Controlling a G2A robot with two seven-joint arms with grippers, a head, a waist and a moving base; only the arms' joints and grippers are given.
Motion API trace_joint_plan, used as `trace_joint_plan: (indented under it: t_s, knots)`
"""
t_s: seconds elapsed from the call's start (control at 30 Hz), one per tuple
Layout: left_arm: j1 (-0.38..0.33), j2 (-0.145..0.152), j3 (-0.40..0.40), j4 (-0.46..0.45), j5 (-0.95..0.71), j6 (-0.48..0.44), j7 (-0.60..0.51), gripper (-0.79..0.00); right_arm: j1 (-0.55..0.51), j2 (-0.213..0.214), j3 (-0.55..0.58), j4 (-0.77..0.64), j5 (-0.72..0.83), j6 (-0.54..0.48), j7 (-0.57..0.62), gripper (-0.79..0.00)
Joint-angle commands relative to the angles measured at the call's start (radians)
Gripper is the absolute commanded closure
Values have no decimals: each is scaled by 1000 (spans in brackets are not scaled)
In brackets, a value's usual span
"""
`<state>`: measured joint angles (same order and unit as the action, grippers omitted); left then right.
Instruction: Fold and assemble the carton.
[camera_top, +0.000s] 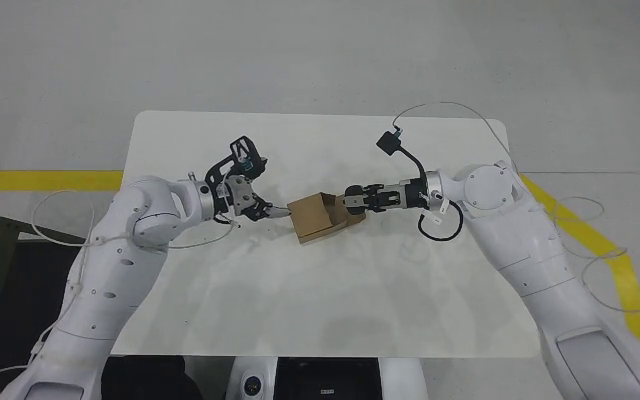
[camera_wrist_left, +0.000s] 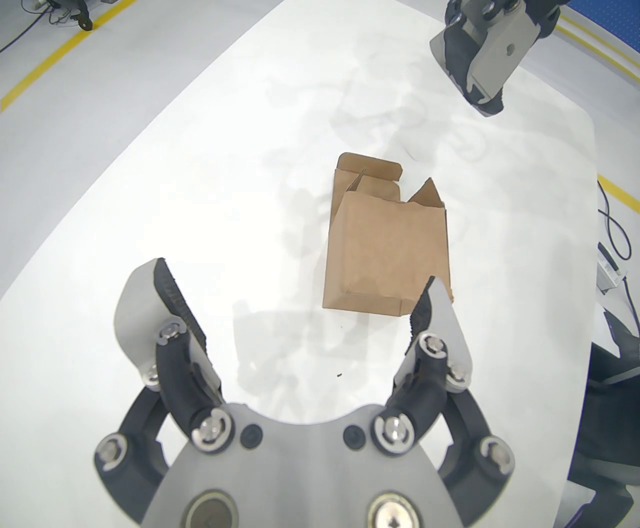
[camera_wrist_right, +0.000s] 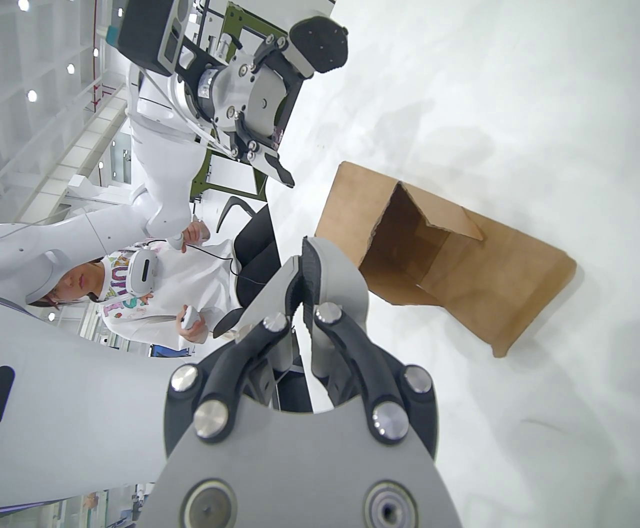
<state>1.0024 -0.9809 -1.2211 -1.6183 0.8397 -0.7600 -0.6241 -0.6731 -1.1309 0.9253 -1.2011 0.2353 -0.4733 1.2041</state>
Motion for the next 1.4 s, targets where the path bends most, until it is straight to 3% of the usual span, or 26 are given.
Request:
trace_joint_plan:
  t_s: [0.0, 0.2, 0.37, 0.7, 0.9, 1.1, 1.37]
  knots:
    - [11, 1, 0, -2, 12, 1, 18, -785, 0, 0, 0, 0, 0, 0, 0, 0]
    - [55, 2, 26, -5, 153, -13, 103, -785, 0, 0, 0, 0, 0, 0, 0, 0]
    - [73, -8, 67, 18, 162, -10, 203, -785, 0, 0, 0, 0, 0, 0, 0, 0]
    - [74, -5, 88, 24, 152, -92, 184, -785, 0, 0, 0, 0, 0, 0, 0, 0]
    - [86, -5, 98, 30, 158, -74, 186, -785, 0, 0, 0, 0, 0, 0, 0, 0]
    - [48, -17, 129, 80, 170, -19, 196, -785, 0, 0, 0, 0, 0, 0, 0, 0]
    - [-40, -35, 184, 169, 207, -47, 229, -785, 0, 0, 0, 0, 0, 0, 0, 0]
